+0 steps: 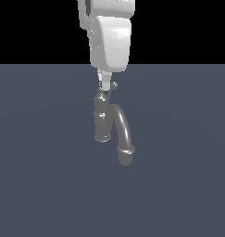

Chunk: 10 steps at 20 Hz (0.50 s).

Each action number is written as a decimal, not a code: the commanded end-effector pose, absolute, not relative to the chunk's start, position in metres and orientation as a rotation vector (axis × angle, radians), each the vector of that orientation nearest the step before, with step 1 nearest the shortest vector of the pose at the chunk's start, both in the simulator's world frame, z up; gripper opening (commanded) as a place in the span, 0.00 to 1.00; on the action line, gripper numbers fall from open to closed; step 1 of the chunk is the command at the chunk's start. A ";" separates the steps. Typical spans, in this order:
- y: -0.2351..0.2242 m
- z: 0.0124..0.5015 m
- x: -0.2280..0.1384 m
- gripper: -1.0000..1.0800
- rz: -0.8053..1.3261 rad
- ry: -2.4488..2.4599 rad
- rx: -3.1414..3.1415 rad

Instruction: Turn on the faucet by rotating a designated handle.

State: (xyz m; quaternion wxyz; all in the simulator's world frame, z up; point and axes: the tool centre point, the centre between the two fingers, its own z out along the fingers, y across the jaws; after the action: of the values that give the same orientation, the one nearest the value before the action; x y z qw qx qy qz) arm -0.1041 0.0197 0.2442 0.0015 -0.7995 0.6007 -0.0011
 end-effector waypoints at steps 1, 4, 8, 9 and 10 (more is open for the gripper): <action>-0.002 0.243 -0.100 0.00 -0.003 1.910 -2.492; -0.016 0.243 -0.097 0.00 -0.002 1.912 -2.491; -0.033 0.243 -0.092 0.00 -0.001 1.915 -2.490; -0.038 0.243 -0.091 0.00 -0.001 1.915 -2.490; -0.042 0.243 -0.090 0.00 0.000 1.916 -2.490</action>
State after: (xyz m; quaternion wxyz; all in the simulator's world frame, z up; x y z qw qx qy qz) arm -0.0906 -0.0213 0.2442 0.0013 -0.8010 0.5987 -0.0013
